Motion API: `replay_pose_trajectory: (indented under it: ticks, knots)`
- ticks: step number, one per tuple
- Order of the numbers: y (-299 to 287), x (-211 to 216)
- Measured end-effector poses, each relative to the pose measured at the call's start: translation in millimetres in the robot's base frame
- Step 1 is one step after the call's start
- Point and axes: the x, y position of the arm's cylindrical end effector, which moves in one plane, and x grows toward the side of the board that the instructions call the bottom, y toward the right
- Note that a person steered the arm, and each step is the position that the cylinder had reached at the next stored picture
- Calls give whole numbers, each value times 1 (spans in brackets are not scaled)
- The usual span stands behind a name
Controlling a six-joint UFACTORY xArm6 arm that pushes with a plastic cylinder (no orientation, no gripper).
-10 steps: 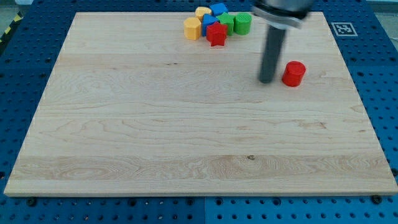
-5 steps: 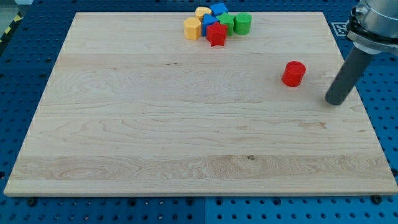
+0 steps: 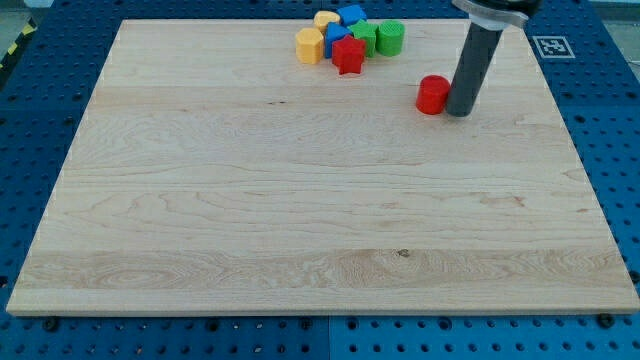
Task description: Move the red circle to the right of the red star
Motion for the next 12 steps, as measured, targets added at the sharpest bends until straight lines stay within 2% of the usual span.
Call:
replay_pose_trajectory:
  ticks: [4, 7, 8, 10, 11, 12]
  knots:
    - [-29, 13]
    - [-47, 4]
    - [-41, 2]
    - [-40, -39]
    - [-27, -36]
    - [24, -33]
